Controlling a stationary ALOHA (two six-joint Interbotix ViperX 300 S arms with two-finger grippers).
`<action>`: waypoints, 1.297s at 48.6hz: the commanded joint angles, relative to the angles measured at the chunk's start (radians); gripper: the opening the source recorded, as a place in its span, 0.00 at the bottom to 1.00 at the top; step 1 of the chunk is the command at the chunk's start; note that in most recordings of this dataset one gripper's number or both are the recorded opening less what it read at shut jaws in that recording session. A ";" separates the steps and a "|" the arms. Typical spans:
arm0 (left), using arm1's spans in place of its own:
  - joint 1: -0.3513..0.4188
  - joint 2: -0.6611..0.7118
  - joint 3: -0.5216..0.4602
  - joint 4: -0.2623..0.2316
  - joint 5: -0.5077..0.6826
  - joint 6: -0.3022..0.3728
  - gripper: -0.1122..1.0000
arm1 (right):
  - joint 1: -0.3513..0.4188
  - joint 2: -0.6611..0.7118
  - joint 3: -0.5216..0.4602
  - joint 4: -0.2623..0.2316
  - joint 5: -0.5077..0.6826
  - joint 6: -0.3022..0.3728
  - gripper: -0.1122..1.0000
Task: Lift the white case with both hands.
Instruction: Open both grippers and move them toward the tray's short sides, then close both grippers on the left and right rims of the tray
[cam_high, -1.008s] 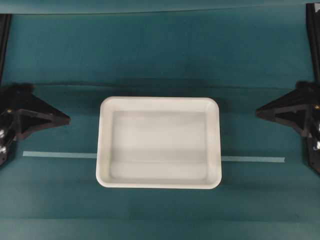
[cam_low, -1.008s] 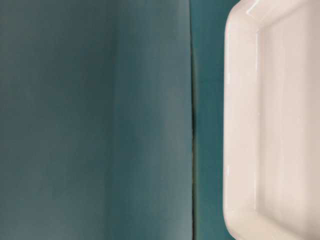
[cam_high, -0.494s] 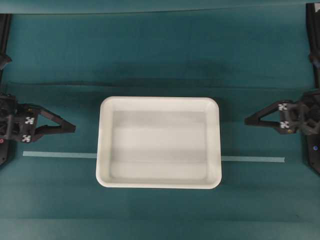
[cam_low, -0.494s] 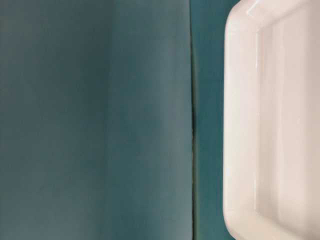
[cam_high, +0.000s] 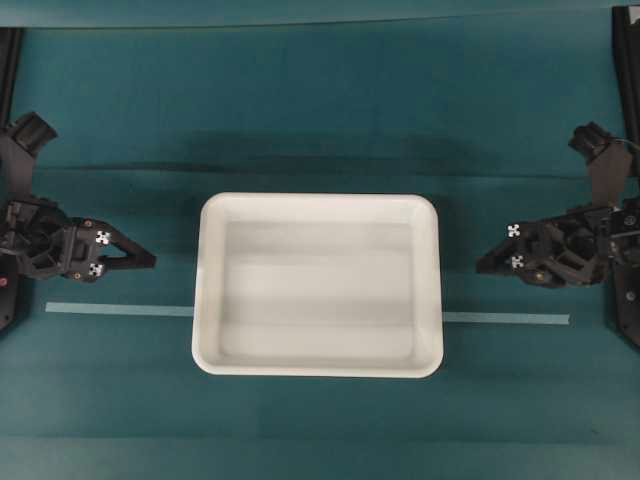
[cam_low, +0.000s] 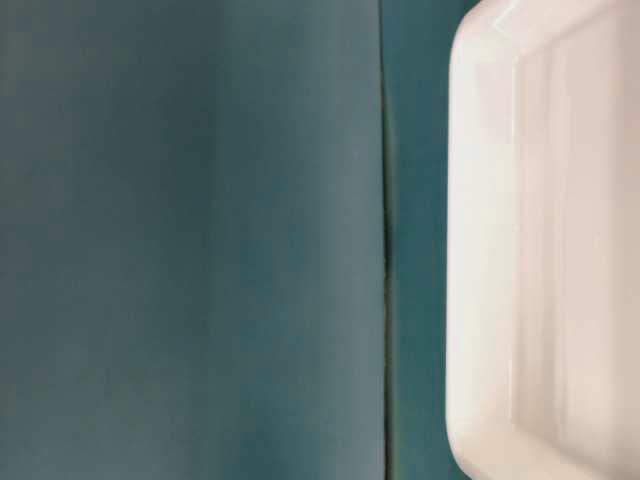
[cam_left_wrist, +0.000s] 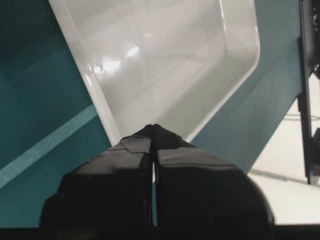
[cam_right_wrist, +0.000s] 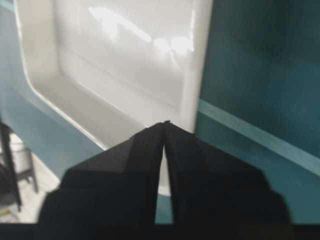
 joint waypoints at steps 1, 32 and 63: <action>-0.009 0.046 -0.002 0.005 -0.049 0.002 0.12 | 0.003 0.043 -0.009 0.003 -0.055 -0.003 0.24; -0.040 0.169 0.051 0.009 -0.253 0.025 0.96 | 0.043 0.057 0.032 0.000 -0.161 0.000 0.94; -0.023 0.589 0.052 0.005 -0.752 0.100 0.96 | 0.164 0.385 0.106 0.044 -0.664 0.078 0.94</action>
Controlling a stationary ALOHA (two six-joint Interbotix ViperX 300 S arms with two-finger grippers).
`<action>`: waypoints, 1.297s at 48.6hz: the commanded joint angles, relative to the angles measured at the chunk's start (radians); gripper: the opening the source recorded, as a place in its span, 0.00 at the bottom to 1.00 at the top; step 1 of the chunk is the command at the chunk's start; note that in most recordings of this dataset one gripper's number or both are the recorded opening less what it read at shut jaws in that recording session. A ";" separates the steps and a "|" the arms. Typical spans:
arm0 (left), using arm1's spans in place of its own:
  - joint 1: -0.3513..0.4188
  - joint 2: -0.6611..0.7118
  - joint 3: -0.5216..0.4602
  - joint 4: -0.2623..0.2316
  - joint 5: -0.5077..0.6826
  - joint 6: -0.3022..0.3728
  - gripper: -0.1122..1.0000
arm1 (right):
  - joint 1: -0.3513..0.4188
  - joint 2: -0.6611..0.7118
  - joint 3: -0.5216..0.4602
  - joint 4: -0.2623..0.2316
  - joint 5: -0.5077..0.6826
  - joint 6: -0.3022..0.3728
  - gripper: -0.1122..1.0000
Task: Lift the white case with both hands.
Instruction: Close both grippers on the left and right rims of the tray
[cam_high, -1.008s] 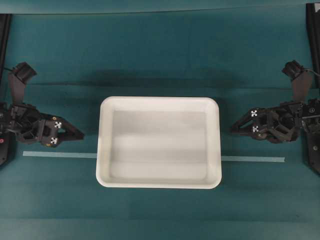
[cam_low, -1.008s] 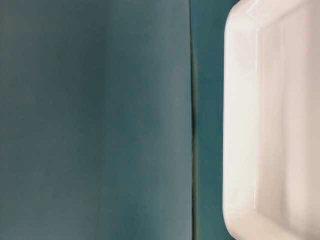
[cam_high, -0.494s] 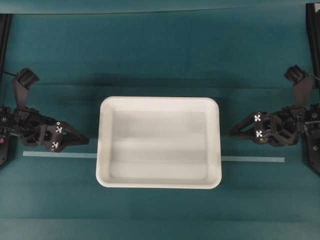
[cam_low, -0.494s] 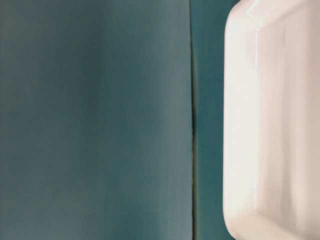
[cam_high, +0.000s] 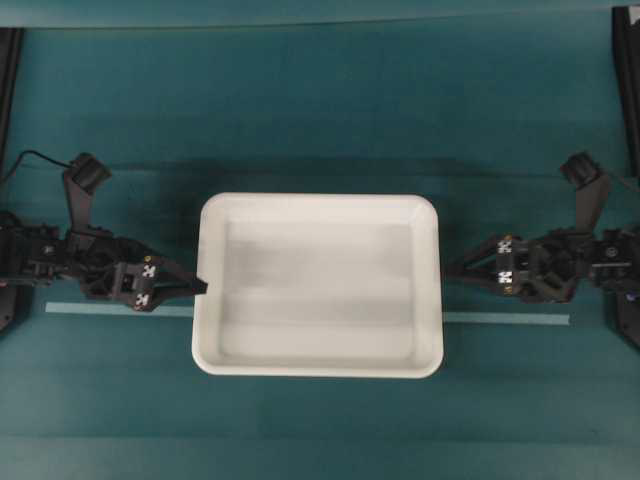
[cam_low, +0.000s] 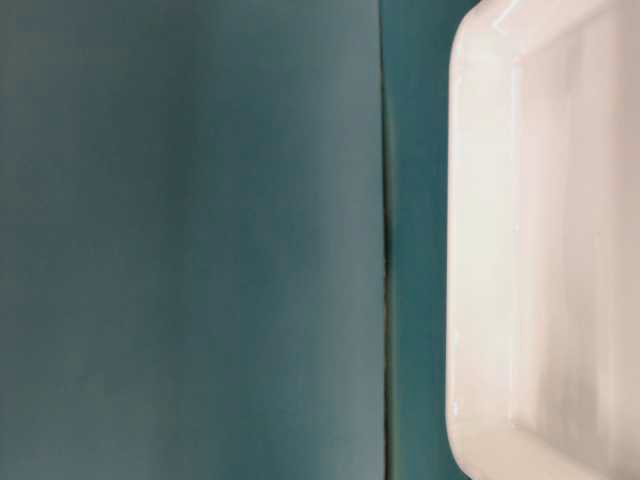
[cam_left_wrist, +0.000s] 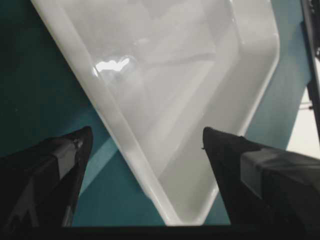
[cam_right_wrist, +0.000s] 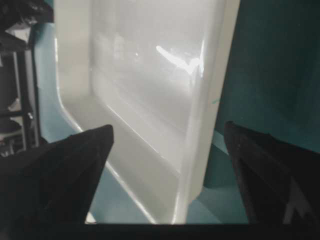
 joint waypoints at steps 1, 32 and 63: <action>0.000 0.054 -0.020 0.000 -0.038 0.003 0.96 | 0.020 0.083 -0.020 0.003 -0.048 0.011 0.94; 0.020 0.075 -0.038 0.000 -0.044 0.006 0.95 | 0.023 0.278 -0.091 0.008 -0.179 0.063 0.94; 0.003 0.071 -0.071 0.000 0.064 0.002 0.68 | 0.017 0.275 -0.115 0.009 -0.028 0.133 0.64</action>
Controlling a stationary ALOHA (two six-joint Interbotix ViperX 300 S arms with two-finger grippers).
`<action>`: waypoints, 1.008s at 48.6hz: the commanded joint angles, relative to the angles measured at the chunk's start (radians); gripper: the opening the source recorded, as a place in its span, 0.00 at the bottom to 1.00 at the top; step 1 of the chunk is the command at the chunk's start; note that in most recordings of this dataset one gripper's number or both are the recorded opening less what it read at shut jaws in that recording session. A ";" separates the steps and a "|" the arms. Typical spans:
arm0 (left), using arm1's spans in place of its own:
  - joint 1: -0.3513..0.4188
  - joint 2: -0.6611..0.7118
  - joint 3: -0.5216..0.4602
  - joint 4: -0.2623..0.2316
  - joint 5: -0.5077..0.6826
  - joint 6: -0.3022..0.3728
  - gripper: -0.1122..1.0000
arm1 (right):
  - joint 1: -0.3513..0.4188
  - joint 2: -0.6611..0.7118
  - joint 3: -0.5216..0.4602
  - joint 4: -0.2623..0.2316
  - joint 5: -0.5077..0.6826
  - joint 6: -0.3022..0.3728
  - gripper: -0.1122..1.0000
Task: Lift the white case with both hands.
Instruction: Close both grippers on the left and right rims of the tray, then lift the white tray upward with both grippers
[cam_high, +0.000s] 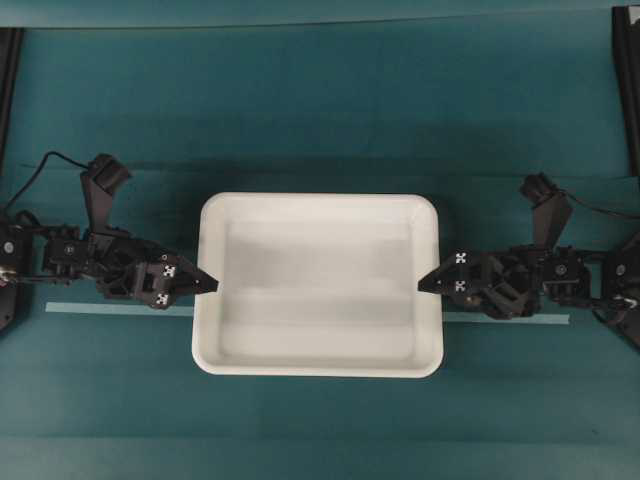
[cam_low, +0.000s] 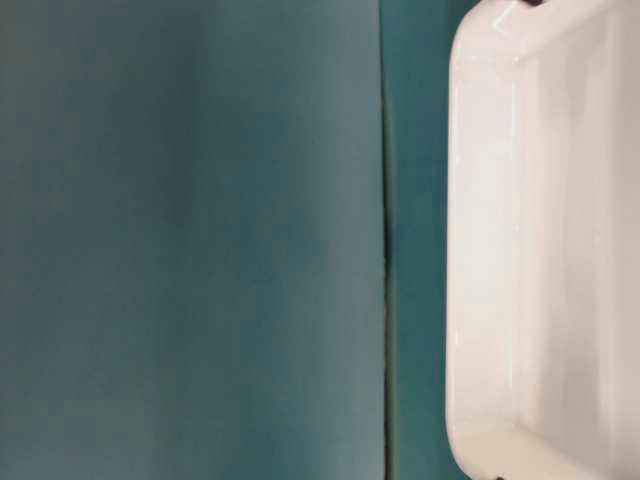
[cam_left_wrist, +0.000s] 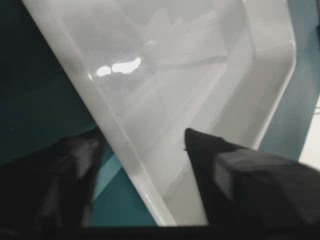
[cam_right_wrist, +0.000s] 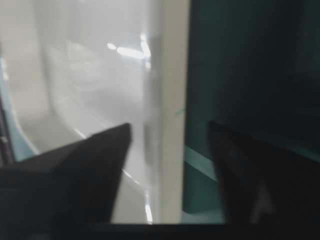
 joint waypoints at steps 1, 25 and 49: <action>-0.002 0.014 -0.017 0.002 0.020 0.000 0.63 | -0.009 0.021 -0.023 0.003 0.034 -0.002 0.60; -0.003 0.009 -0.023 0.002 0.061 -0.014 0.21 | -0.025 -0.011 -0.051 0.003 0.135 -0.005 0.24; -0.003 -0.275 -0.135 0.002 0.419 -0.048 0.20 | -0.060 -0.262 -0.175 0.000 0.431 -0.008 0.21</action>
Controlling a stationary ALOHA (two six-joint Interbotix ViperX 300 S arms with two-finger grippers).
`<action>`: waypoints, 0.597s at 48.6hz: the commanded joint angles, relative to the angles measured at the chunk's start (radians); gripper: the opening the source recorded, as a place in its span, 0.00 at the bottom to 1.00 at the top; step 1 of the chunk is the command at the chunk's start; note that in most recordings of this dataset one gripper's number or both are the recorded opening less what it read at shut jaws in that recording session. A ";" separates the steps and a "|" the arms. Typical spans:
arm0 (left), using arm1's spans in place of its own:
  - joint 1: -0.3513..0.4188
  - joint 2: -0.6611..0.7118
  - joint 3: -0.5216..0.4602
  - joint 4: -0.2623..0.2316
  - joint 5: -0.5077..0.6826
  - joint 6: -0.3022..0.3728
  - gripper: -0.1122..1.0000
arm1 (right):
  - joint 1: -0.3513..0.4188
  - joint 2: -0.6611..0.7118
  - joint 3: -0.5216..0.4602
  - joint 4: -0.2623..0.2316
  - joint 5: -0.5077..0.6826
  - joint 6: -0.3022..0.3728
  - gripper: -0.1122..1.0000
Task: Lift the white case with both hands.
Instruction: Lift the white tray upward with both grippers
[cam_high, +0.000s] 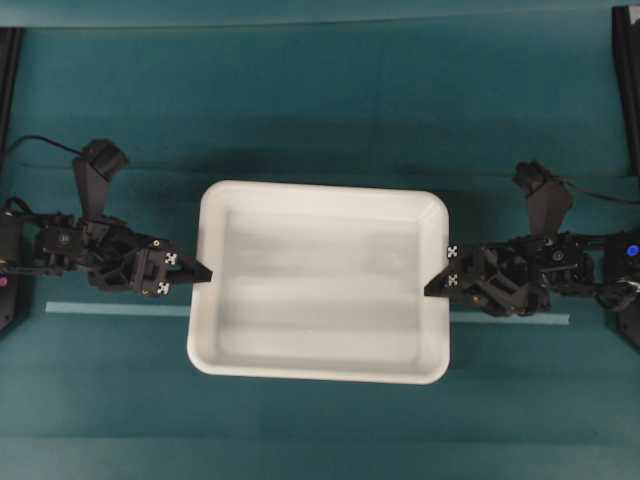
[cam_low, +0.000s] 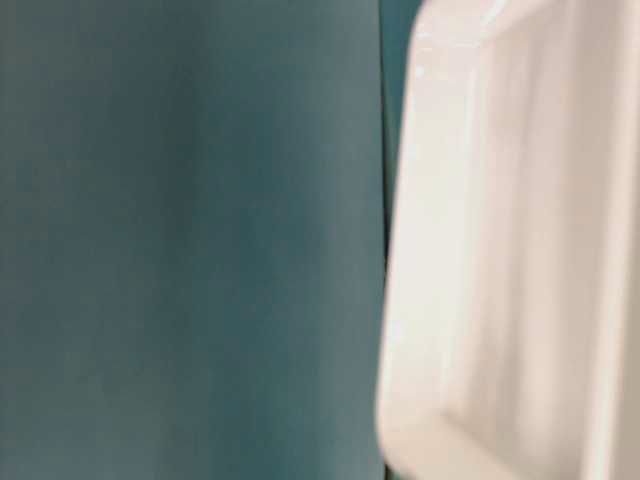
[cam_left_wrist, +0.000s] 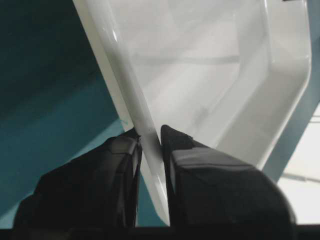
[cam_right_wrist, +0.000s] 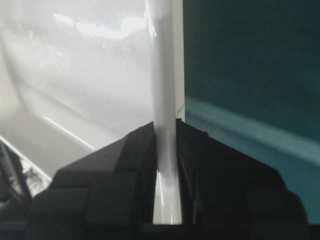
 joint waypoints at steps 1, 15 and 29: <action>-0.005 -0.058 -0.060 0.002 0.083 0.000 0.20 | -0.020 -0.054 -0.075 0.000 0.063 -0.002 0.21; -0.003 -0.244 -0.101 0.002 0.255 -0.029 0.20 | -0.098 -0.273 -0.166 -0.029 0.351 -0.017 0.21; -0.002 -0.379 -0.178 0.002 0.405 -0.101 0.19 | -0.120 -0.400 -0.235 -0.031 0.471 -0.012 0.21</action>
